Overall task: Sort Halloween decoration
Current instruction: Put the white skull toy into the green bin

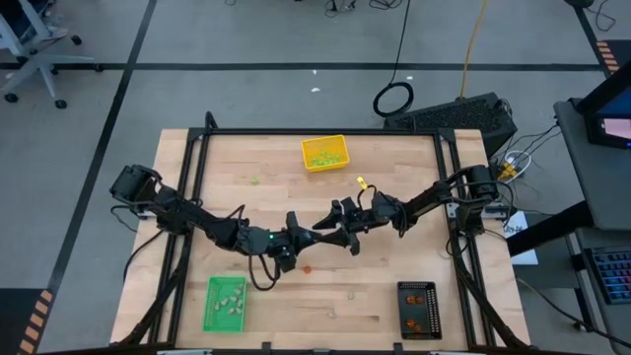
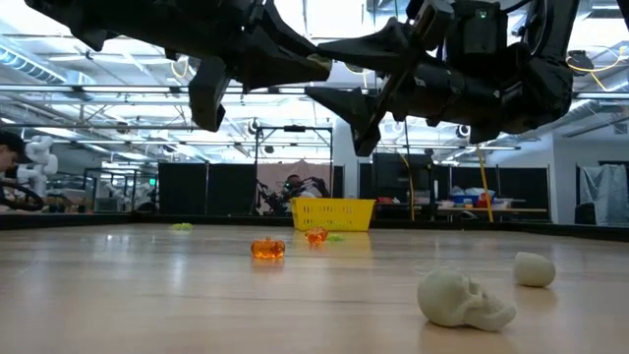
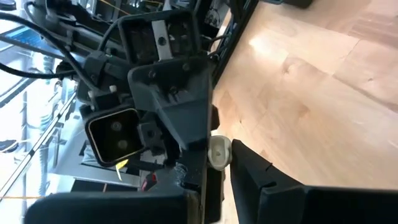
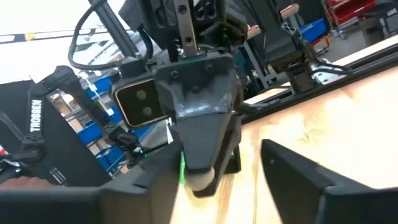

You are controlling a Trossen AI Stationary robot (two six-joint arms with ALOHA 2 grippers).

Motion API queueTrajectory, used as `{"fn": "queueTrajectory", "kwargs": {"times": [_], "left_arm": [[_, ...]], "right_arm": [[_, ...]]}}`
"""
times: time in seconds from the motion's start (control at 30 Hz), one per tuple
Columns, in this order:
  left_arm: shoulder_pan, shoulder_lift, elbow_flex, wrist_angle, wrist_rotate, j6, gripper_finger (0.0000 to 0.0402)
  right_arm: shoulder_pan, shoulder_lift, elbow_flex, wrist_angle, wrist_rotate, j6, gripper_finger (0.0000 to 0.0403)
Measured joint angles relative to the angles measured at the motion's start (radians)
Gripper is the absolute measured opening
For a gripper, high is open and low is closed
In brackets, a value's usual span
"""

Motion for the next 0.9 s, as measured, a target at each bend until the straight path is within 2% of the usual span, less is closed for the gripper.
{"fn": "queueTrajectory", "kwargs": {"times": [0.17, 0.3, 0.57, 0.7, 0.9], "left_arm": [[-0.036, -0.015, 0.0, 0.015, -0.034, -0.003, 0.0045], [-0.074, -0.042, 0.0, -0.008, -0.113, -0.038, 0.0045], [-0.189, -0.087, 0.0, -0.114, -0.303, -0.096, 0.0045], [-0.264, -0.12, -0.001, -0.144, -0.385, -0.108, 0.0045], [-0.354, -0.184, -0.001, -0.179, -0.429, -0.191, 0.0045]], "right_arm": [[-0.001, 0.0, 0.0, -0.007, -0.005, -0.021, 0.0266], [-0.001, -0.001, 0.0, 0.002, -0.028, -0.034, 0.0293], [0.002, -0.005, 0.0, -0.006, -0.1, -0.057, 0.0296], [0.008, -0.005, 0.0, -0.042, -0.104, -0.104, 0.0293], [0.025, -0.005, 0.0, -0.092, -0.103, -0.185, 0.0293]]}}
